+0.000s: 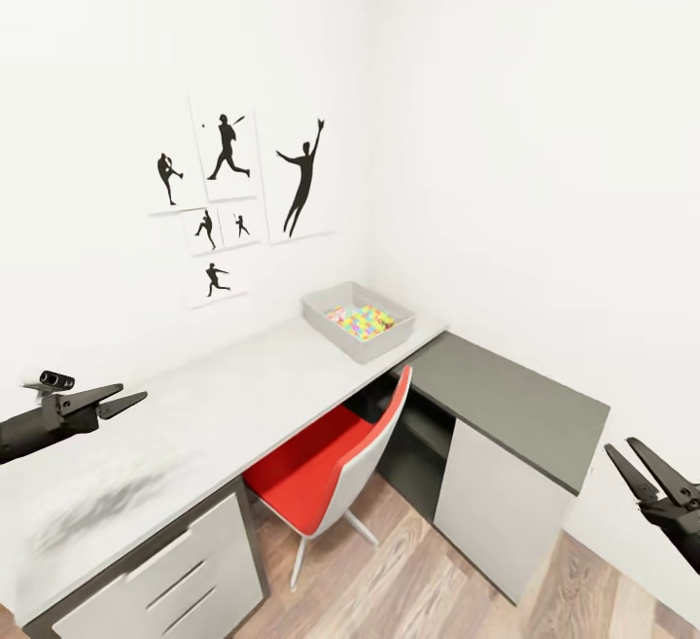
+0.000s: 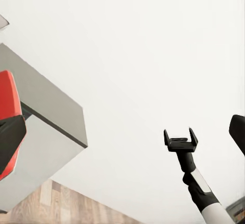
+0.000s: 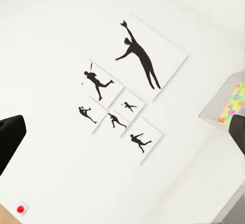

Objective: Put all the toys in the child's room - the three board games (two on the bed and one on the table), the two jigsaw puzzles on the table, and the tennis ball on the table - inside the toy box on the table in the child's room.

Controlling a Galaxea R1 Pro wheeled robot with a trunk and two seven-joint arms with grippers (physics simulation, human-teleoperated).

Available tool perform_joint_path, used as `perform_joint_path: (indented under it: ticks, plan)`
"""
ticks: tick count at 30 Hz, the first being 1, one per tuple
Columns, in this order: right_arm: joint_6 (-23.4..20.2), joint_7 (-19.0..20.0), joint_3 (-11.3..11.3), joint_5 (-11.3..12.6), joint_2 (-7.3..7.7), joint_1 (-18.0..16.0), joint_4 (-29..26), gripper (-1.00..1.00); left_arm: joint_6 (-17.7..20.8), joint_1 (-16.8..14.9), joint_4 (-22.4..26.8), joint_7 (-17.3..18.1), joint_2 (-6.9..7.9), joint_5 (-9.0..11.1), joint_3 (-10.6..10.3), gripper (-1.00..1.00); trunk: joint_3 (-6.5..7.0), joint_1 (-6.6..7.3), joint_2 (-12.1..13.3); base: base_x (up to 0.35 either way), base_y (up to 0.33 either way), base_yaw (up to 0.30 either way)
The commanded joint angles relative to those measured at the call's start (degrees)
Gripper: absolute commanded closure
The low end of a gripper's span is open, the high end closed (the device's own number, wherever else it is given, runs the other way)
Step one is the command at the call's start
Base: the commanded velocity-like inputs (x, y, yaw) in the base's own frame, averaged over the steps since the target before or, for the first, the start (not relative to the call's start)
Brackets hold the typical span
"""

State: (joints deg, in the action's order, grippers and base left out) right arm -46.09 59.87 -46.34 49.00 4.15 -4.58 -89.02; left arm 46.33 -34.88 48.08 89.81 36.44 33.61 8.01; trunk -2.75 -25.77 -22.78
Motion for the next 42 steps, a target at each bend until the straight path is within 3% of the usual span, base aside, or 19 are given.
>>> perform_joint_path:
  ticks: [1,42]
  plan:
    - [-0.32,0.06,-0.01,0.13,-0.01,-0.07,-0.01,-1.00,0.61,-0.02,0.00,0.19,0.04,0.05,-0.02,-1.00,-0.10,-0.02,-0.14,-0.239,0.183,-0.278]
    - [-0.21,-0.20,0.12,-0.75,-0.02,-0.07,0.07,-1.00,0.61,-0.02,-0.09,0.19,0.13,0.05,0.00,-1.00,1.78,-0.02,-0.14,-0.245,0.177,-0.271]
